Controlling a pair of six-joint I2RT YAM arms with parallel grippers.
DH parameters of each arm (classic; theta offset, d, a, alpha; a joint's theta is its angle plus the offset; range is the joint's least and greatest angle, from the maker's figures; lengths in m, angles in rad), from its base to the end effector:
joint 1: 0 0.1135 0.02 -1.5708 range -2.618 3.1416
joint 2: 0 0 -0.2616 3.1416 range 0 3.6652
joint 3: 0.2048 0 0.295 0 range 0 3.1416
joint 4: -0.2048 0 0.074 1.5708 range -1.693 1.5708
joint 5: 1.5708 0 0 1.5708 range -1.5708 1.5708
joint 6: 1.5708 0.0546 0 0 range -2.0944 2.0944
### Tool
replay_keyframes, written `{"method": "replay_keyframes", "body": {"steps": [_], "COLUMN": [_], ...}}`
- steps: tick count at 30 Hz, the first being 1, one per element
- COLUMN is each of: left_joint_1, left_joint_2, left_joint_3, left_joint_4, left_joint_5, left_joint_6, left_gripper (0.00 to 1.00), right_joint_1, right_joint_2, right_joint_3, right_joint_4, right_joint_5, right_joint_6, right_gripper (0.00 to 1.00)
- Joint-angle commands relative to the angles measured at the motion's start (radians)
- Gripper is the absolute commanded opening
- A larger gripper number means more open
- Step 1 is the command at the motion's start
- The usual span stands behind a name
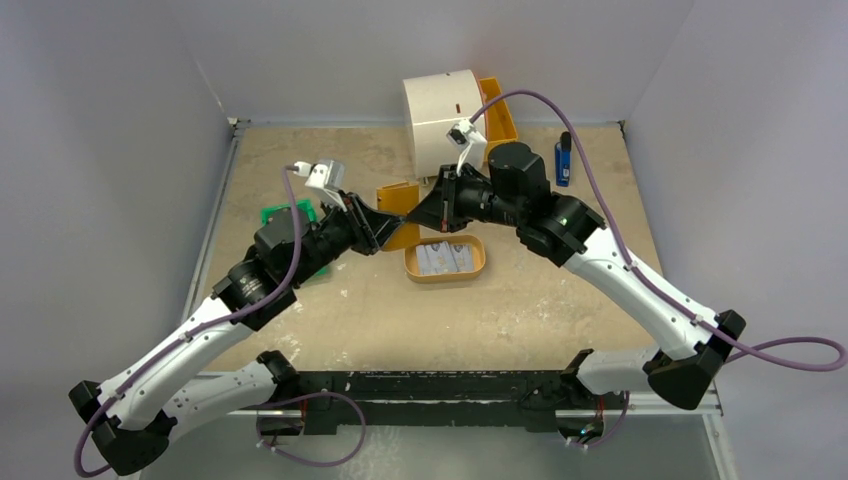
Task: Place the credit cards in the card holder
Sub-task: Close the card holder.
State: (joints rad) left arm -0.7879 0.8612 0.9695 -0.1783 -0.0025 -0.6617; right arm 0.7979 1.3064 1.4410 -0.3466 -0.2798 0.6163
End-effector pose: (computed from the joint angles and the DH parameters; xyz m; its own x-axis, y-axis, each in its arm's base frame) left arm 0.1824 -0.1832 0.3938 -0.4734 -0.3954 -0.7871 0.5276 0.5883 -0.6128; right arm 0.2360 0.2636 0.4376 -0.6266 0.1533 -0.7642 -0.6304 0.4770 0.6125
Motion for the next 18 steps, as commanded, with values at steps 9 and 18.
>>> {"method": "replay_keyframes", "body": {"steps": [9,18], "left_joint_1": [-0.062,-0.061], "left_joint_2": [-0.08,-0.135], "left_joint_3": [0.029,0.036], "left_joint_4": [0.095,0.121], "left_joint_5": [0.082,0.112], "left_joint_6": [-0.018,-0.073], "left_gripper": [0.0,0.0], "right_joint_1": [0.014,0.014], "right_joint_2": [-0.099,-0.487], "right_joint_3": [-0.004,-0.278], "right_joint_4": [-0.003,0.166], "right_joint_5": [-0.079,-0.07], "right_joint_6": [-0.009,-0.124], "right_gripper": [0.63,0.69]}}
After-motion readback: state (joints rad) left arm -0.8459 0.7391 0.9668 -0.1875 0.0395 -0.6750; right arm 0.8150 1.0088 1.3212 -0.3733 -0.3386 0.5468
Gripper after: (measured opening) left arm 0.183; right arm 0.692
